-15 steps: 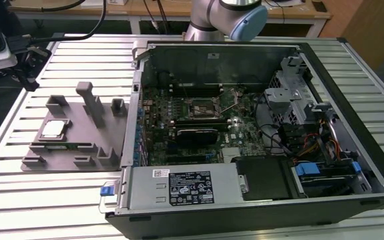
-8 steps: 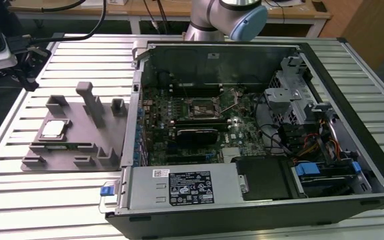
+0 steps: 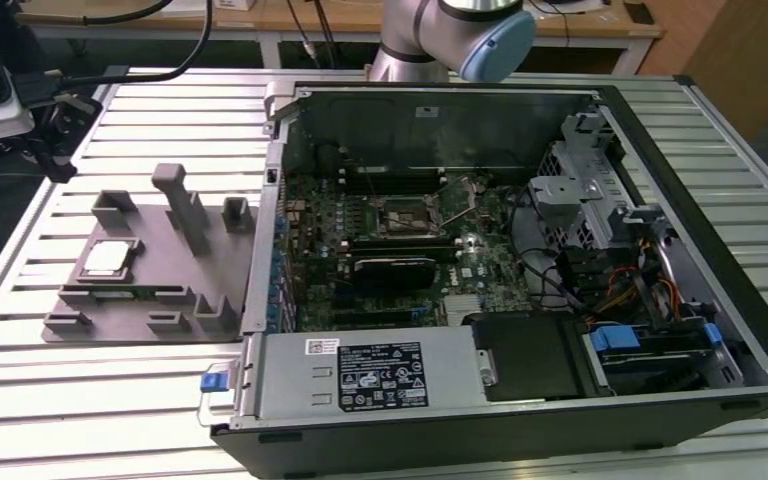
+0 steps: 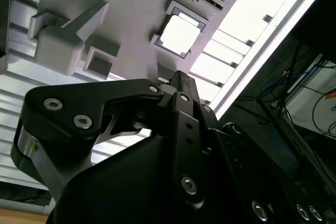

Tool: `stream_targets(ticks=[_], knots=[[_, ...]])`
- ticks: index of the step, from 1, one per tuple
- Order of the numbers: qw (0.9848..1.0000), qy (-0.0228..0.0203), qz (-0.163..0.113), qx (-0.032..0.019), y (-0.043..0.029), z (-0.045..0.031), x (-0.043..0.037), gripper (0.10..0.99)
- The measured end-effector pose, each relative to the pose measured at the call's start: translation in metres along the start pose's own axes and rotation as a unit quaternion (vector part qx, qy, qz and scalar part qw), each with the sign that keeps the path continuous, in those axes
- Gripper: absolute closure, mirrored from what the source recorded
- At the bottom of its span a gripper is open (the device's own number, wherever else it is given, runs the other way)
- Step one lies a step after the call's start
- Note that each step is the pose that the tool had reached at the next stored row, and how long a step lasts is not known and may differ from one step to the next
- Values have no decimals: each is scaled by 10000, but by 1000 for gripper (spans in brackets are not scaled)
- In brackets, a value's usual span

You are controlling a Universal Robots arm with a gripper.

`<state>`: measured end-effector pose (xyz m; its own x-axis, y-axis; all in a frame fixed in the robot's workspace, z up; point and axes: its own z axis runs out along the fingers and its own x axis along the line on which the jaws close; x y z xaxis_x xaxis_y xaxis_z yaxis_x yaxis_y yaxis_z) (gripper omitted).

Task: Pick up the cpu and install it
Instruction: 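Pick up the cpu and move it towards the insertion slot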

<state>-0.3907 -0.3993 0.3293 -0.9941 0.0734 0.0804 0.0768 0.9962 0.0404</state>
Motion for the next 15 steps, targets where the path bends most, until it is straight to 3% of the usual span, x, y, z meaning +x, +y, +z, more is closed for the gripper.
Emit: stream_targets(ticks=[13, 15], knots=[[10000, 40, 2, 3, 0, 0, 0, 980], [10000, 14, 0, 1, -1, 6, 1, 980]])
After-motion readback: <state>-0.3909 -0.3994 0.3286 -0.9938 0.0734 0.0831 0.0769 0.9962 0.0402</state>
